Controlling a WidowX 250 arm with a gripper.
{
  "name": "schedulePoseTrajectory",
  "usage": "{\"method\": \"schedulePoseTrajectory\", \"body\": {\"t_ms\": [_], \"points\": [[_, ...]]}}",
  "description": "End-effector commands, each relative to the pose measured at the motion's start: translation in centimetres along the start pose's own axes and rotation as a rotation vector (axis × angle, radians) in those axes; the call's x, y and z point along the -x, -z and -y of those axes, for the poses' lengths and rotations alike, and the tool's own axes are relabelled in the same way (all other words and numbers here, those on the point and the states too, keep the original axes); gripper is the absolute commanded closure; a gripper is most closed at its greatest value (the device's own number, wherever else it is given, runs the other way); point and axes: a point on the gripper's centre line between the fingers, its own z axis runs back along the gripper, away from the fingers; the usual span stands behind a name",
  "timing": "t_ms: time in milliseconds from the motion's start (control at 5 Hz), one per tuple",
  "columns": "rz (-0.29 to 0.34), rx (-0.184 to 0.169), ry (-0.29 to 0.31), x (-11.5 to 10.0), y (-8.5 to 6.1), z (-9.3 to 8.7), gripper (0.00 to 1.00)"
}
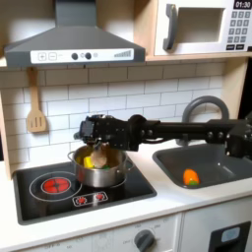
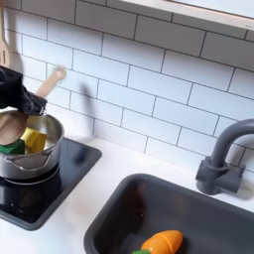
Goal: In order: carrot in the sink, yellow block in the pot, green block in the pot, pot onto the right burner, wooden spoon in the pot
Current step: 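Take the wooden spoon off its hook and put it in the pot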
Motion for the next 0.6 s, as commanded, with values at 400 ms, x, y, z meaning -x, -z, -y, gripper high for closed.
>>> {"method": "schedulePoseTrajectory", "body": {"t_ms": [400], "points": [[-0.001,-0.034,-0.015,-1.52,-2.49,0.94,0.0]]}}
